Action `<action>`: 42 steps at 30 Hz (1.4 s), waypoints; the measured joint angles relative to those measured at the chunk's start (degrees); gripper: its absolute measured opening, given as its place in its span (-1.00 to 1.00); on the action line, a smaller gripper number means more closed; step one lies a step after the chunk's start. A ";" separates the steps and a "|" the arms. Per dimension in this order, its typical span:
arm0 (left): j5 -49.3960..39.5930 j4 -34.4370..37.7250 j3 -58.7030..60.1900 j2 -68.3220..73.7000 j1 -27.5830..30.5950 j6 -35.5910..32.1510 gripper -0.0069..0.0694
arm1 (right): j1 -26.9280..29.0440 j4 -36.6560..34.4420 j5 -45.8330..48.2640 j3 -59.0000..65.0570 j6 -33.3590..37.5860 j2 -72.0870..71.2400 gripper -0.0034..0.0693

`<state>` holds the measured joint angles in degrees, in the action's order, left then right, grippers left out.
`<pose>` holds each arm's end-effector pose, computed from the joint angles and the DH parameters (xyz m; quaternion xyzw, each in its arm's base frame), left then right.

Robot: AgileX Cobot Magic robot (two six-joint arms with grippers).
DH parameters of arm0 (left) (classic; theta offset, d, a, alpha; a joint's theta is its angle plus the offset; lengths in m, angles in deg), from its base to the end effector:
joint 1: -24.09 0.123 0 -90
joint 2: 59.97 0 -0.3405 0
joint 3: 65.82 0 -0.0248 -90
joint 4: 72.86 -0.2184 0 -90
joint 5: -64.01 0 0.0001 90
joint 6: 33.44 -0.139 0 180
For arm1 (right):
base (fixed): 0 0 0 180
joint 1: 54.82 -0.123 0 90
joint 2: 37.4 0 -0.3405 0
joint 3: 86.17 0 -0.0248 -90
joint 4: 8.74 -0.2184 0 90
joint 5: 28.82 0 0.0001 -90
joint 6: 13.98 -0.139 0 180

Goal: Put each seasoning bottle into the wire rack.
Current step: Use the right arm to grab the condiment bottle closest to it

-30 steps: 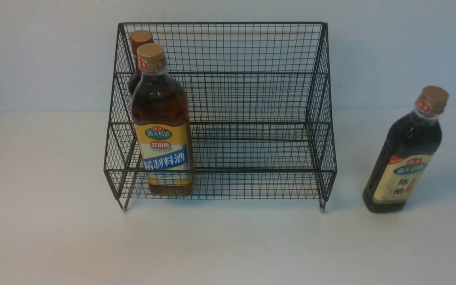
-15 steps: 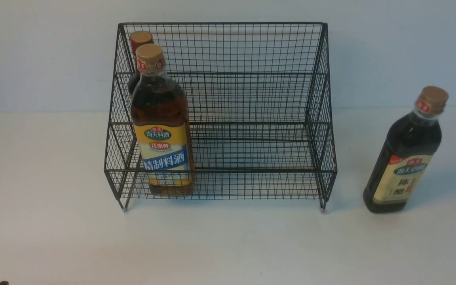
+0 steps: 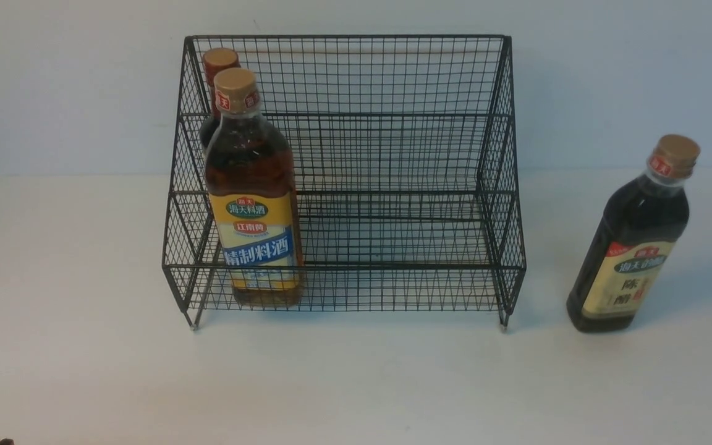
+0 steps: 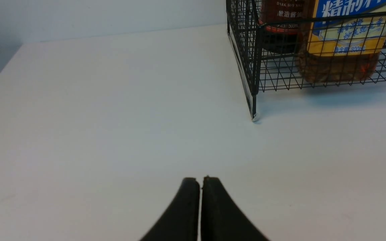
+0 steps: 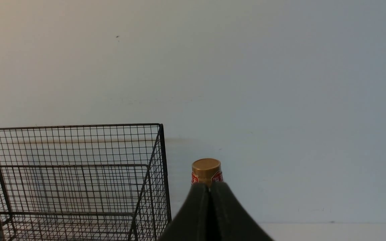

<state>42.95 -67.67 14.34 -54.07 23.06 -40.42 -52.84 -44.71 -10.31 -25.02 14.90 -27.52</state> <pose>0.0102 -0.0047 0.1569 0.0319 0.8034 -0.0073 0.5946 0.0002 0.0260 0.2849 -0.0229 0.6833 0.0873 0.7246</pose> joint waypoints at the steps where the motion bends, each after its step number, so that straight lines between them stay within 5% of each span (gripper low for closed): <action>1: 0.00 0.00 0.00 0.00 0.00 0.00 -0.83 | 0.00 0.05 0.00 0.00 0.00 0.00 -0.93; 23: 0.00 0.00 0.00 0.00 0.00 0.05 -0.83 | 0.00 0.46 -5.13 0.00 -0.40 0.00 -0.93; 26: 0.00 0.00 0.00 0.00 0.00 0.16 -0.83 | 0.00 6.41 -9.35 0.00 -5.24 0.85 -0.93; 35: -0.05 0.00 0.00 0.00 0.00 0.21 -0.83 | 0.00 31.76 -23.12 0.00 -36.06 20.15 -0.93; 42: -0.05 0.00 0.00 0.00 0.00 0.34 -0.83 | -2.91 39.78 -40.39 0.00 -40.89 33.98 -0.93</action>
<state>42.90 -67.67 14.34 -54.07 23.06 -40.08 -55.76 -4.92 -50.70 -25.02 -25.98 6.46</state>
